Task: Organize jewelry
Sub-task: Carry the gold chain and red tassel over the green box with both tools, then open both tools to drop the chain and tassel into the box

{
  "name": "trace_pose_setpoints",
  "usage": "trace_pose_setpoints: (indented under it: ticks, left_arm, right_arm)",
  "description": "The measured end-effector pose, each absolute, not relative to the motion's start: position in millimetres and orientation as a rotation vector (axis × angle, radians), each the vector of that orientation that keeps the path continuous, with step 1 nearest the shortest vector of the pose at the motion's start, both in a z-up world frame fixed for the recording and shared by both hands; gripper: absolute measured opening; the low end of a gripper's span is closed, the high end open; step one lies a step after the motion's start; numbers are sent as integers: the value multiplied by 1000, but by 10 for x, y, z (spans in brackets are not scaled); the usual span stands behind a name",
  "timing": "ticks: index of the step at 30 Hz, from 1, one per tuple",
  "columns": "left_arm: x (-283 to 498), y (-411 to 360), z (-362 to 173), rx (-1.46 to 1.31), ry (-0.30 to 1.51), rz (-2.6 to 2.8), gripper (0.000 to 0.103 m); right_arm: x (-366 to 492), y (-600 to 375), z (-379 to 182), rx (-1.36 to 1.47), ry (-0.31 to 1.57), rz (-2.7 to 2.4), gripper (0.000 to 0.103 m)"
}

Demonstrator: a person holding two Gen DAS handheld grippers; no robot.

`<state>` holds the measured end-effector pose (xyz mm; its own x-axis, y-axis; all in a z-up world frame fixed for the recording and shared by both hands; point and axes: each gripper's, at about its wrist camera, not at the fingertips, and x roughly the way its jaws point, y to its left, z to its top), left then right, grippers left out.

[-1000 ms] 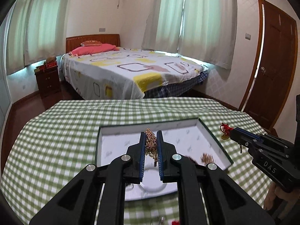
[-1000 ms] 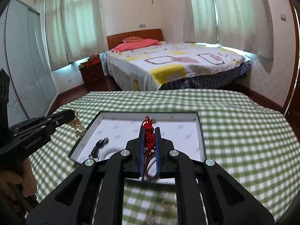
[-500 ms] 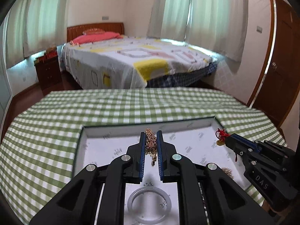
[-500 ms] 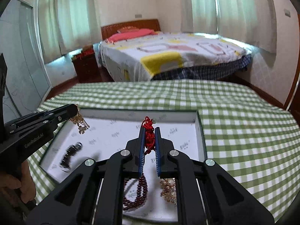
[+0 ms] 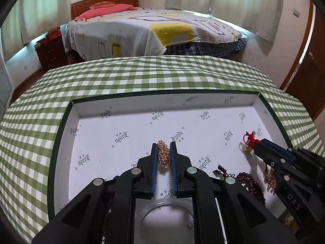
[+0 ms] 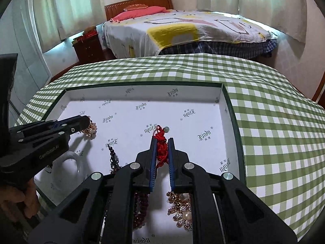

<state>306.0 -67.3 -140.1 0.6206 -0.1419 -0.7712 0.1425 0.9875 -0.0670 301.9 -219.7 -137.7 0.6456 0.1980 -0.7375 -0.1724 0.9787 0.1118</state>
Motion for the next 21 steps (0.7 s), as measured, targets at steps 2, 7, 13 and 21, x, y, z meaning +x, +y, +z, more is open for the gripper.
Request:
trace_pose_setpoints:
  ticks: [2,7,13,21]
  left_arm:
    - [3043,-694,-1395,16,885,-162,14]
    - [3030,-699,-1416,11,904,-166,31]
    - [3015,-656,-1394,-3,895,-159,43]
    - [2765,-551,-1105,-35,797,-155,52]
  right_arm:
    - [3016,-2188,-1383,30,849,213,13]
    - [3000,-2201,-1382,34,845,210,26]
    - [2974,-2234,-1332,39,830,206,29]
    - [2750,-2262,-1056,61,773,207,29]
